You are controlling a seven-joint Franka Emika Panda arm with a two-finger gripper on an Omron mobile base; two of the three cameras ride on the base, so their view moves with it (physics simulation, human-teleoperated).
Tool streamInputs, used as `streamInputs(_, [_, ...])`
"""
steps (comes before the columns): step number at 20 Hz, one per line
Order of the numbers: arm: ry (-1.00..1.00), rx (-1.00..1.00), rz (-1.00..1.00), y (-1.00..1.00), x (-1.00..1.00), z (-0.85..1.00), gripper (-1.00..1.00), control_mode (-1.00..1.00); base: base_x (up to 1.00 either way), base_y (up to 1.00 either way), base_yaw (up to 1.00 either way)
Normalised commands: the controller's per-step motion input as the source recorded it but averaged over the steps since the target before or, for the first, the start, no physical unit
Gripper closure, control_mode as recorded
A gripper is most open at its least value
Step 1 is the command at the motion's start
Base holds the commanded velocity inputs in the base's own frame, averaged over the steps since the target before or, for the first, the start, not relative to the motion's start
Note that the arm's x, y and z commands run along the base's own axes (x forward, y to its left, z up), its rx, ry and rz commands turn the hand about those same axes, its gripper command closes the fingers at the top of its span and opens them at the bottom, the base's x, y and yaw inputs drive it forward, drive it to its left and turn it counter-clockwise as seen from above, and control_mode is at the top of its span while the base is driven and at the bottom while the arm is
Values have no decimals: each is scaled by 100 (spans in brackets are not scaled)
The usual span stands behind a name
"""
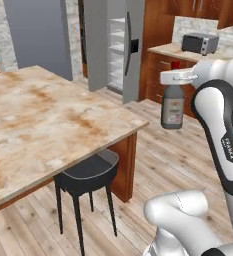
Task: There is a bowl on the dining counter. Grab a lemon wedge from the fridge and place it in the bowl. Then get the liquor bottle and glass cup from the cabinet and place them next to the bowl.
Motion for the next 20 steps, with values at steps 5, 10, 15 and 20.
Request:
streamInputs(5, [0, 0, 0, 0, 0, 0, 100, 100, -64, 100, 23])
streamInputs(10, [0, 0, 0, 0, 0, 0, 100, 100, -56, 100, 24])
streamInputs(15, [0, 0, 0, 0, 0, 0, 100, 100, -50, 100, 25])
streamInputs(20, [0, 0, 0, 0, 0, 0, 100, 100, -15, 99, 27])
